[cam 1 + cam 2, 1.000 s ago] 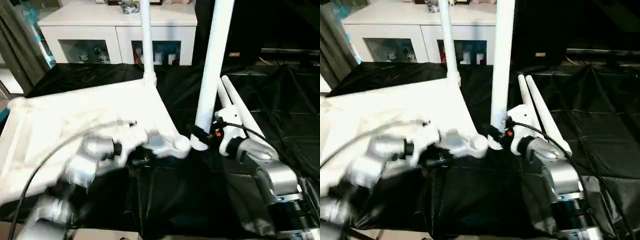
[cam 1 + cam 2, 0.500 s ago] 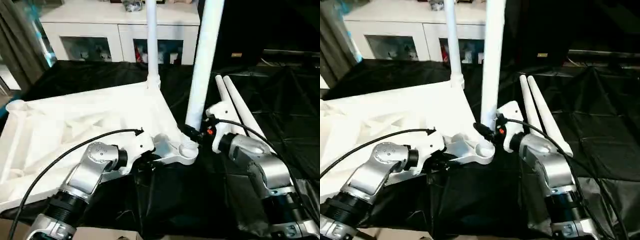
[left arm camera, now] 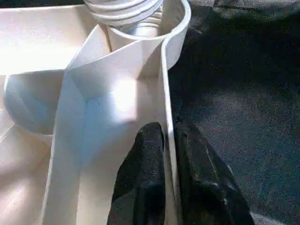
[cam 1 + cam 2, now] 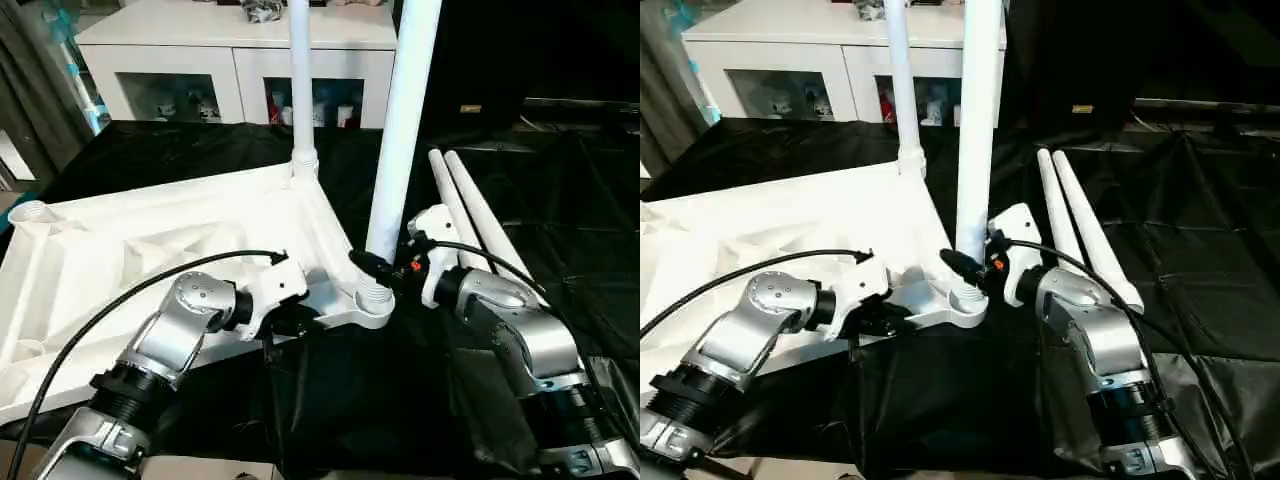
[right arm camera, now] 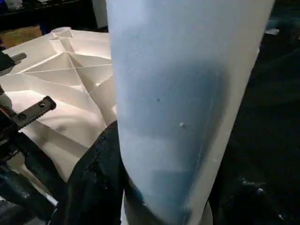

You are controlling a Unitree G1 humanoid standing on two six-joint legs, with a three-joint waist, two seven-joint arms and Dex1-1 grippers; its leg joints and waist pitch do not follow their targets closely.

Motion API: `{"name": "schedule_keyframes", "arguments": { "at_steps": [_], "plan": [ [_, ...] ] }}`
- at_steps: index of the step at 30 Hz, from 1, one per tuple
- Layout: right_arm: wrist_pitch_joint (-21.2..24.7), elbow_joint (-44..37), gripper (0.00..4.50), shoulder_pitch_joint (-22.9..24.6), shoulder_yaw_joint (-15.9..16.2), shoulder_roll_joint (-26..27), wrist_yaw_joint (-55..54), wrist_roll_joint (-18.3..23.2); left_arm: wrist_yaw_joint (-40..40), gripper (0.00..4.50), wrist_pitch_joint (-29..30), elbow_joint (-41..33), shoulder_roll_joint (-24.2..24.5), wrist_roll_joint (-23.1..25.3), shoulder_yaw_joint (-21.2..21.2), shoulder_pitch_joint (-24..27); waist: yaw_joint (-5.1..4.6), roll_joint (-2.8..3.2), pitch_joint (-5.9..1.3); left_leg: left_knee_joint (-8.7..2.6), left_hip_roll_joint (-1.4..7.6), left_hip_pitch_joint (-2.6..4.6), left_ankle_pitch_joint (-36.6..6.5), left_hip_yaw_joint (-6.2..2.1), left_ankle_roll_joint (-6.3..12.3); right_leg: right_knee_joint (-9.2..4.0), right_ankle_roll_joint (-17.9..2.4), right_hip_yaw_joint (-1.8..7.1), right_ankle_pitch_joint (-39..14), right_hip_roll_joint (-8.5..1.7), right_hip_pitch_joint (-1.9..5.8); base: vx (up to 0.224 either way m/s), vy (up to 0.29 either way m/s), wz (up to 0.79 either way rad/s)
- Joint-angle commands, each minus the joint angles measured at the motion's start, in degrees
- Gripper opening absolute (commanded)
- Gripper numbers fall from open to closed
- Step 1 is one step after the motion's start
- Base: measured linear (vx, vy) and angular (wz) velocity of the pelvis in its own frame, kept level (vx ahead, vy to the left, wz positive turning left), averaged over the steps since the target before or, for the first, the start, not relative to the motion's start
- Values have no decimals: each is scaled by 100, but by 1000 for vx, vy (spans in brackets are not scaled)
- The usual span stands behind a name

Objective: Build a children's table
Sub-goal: Insert table leg to table base

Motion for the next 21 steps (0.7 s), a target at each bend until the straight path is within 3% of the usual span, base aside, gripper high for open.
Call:
{"name": "schedule_keyframes", "arguments": {
  "at_steps": [1, 7, 8, 11, 15, 18, 19, 21],
  "plan": [
    [46, 5, 190, -21, 55, 42, 24, 17, -8, 23, -76, 113, 67, 9, -69, -85, 2, -1, -351, -435, 101, 107, -1769, -40, 55, -494, -1064, 233, -1735, -300, 225, 0, 0, 0],
    [171, -16, 190, -42, 132, 47, 111, 22, 37, 0, -86, 130, 56, -8, -58, -58, 5, -11, -334, -442, 104, 128, -1942, -46, 21, -521, -993, 233, -2050, -302, 205, 0, 0, 0],
    [191, -31, 190, -49, 163, 28, 143, 14, 92, 0, -96, 132, 38, -36, -17, -50, 2, -57, -336, -440, 104, 126, -1954, -42, 25, -528, -970, 232, -2106, -301, 209, 0, 0, 0],
    [211, -28, 190, -61, 186, 7, 163, -1, 138, 0, -125, 124, 26, -86, 36, -31, 12, -37, -337, -442, 105, 117, -1885, -48, 31, -524, -939, 235, -2130, -311, 208, 0, 0, 0],
    [191, 38, 190, -81, 176, -44, 182, -31, 103, 0, -291, 3, 25, -241, 117, 97, 9, -81, -336, -438, 104, 109, -1817, -41, 56, -525, -915, 236, -2151, -311, 208, 0, 0, 0],
    [205, 45, 190, -81, 168, -60, 193, -40, 48, 0, -373, -86, 32, -301, 113, 171, 10, -75, -341, -434, 106, 99, -1740, -40, 82, -517, -913, 239, -2100, -315, 210, 0, 0, 0],
    [217, 45, 190, -83, 164, -56, 204, -50, 22, 46, -352, -97, 33, -327, 112, 176, 9, -75, -339, -434, 104, 97, -1728, -39, 84, -512, -917, 240, -2090, -315, 211, 0, 0, 0],
    [221, 57, 190, -85, 166, -46, 207, -66, 7, 57, -259, -78, -8, -418, 174, 125, 12, -73, -347, -428, 99, 97, -1668, -36, 98, -503, -929, 238, -2059, -315, 216, 0, 0, 0]
  ]
}}
